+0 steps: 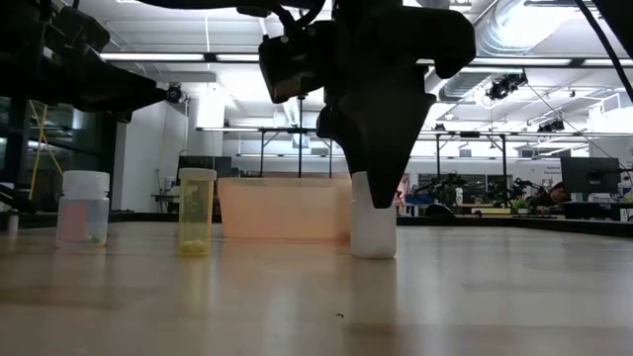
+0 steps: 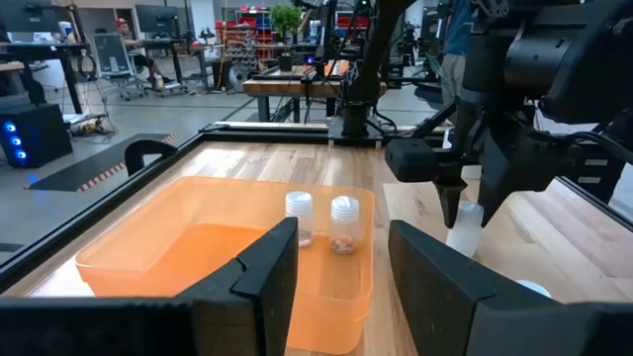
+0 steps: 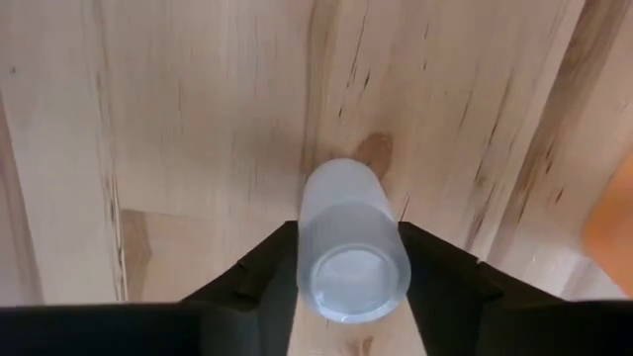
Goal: Pick and place pill bottles into a basket
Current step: Put the white medicine bottle into the yellow bin
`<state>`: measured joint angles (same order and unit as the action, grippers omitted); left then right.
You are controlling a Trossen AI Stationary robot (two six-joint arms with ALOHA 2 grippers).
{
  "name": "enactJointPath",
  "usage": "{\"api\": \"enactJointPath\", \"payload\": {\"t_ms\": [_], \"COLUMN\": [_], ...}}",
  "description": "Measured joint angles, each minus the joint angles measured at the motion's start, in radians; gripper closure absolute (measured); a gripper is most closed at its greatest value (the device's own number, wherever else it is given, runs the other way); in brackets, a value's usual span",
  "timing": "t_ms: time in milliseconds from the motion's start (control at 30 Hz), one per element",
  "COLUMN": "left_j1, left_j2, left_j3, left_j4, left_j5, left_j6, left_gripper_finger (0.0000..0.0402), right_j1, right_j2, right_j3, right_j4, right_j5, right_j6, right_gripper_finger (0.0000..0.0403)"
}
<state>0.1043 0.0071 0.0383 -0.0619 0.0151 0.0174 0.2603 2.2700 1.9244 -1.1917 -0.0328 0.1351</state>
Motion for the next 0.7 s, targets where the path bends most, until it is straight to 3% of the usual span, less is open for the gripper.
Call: {"api": "enactJointPath", "payload": {"t_ms": [100, 333, 567, 700], "left_j1": [0.000, 0.000, 0.000, 0.000], "left_j2": [0.000, 0.000, 0.000, 0.000], "left_j3": [0.000, 0.000, 0.000, 0.000], "left_j4": [0.000, 0.000, 0.000, 0.000], "left_j5": [0.000, 0.000, -0.007, -0.007], "left_j6": [0.000, 0.000, 0.000, 0.000], "left_gripper_finger": [0.0208, 0.0208, 0.0208, 0.0208], "right_j1": [-0.012, -0.089, -0.185, -0.279], "right_j2": [0.000, 0.000, -0.002, -0.002], "right_j3": [0.009, 0.148, 0.351, 0.384], "right_j4": [-0.003, -0.090, -0.130, -0.163], "right_j5": [-0.003, -0.026, 0.060, 0.077], "right_j6": [-0.043, -0.158, -0.355, -0.404], "right_gripper_finger": [0.0278, 0.0278, 0.0269, 0.0276]}}
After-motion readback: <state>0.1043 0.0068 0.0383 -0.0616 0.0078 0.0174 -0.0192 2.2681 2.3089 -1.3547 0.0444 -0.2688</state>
